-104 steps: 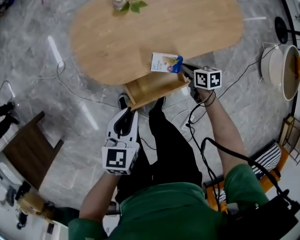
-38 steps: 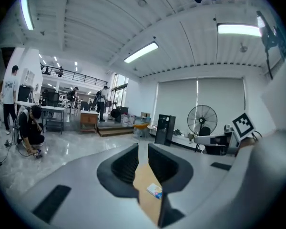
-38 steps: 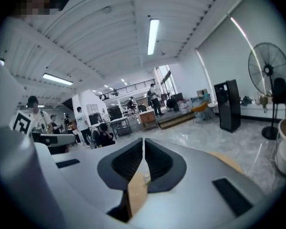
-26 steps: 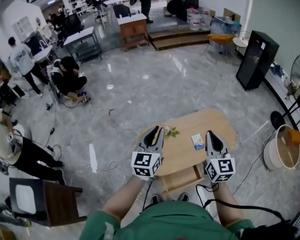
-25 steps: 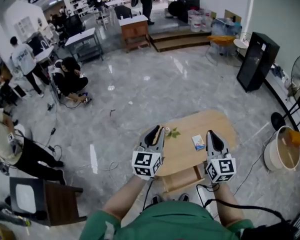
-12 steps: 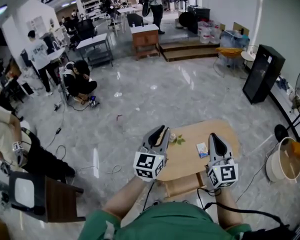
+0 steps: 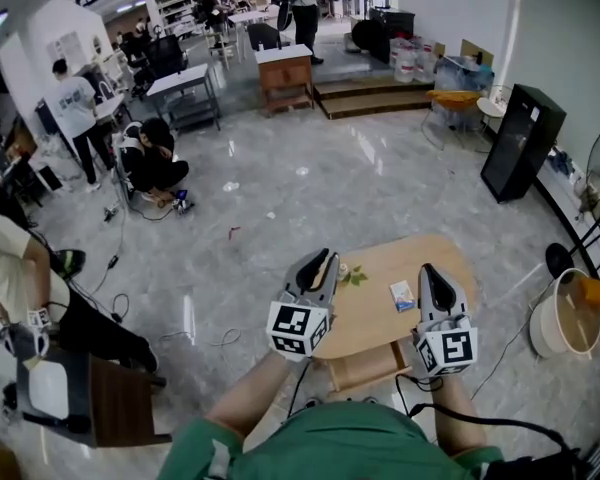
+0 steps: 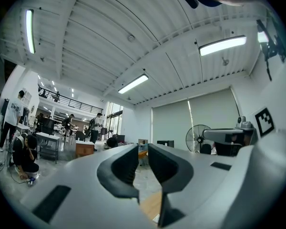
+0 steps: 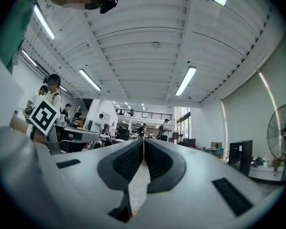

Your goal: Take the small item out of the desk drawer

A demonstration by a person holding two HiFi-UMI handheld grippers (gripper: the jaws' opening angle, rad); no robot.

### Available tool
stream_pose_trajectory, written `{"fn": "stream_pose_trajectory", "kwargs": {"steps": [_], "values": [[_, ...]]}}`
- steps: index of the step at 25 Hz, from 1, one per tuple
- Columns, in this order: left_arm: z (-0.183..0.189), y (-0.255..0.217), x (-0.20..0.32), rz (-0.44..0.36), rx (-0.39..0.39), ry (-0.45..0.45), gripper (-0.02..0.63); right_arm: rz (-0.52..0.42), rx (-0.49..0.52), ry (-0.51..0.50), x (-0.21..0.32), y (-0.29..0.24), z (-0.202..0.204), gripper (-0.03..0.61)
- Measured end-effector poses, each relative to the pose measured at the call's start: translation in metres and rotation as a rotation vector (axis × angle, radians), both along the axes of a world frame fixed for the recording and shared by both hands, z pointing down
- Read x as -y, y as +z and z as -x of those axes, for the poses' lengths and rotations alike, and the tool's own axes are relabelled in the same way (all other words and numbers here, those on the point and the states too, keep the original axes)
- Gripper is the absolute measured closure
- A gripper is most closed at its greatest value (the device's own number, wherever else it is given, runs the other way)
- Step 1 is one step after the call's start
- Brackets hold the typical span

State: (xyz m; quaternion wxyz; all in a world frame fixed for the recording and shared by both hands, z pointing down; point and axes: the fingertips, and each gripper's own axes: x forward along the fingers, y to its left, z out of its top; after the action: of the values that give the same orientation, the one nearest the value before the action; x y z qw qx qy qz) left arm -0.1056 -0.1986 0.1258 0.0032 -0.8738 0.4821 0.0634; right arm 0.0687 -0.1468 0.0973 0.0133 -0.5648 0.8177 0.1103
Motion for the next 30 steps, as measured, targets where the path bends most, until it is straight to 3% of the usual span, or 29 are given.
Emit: {"fn": "stream_pose_trajectory", "kwargs": {"steps": [30], "values": [[0.003,0.021,0.005,0.029,0.01,0.057,0.538,0.018,-0.013,-0.007,-0.002,0.011,0.02,0.552]]}}
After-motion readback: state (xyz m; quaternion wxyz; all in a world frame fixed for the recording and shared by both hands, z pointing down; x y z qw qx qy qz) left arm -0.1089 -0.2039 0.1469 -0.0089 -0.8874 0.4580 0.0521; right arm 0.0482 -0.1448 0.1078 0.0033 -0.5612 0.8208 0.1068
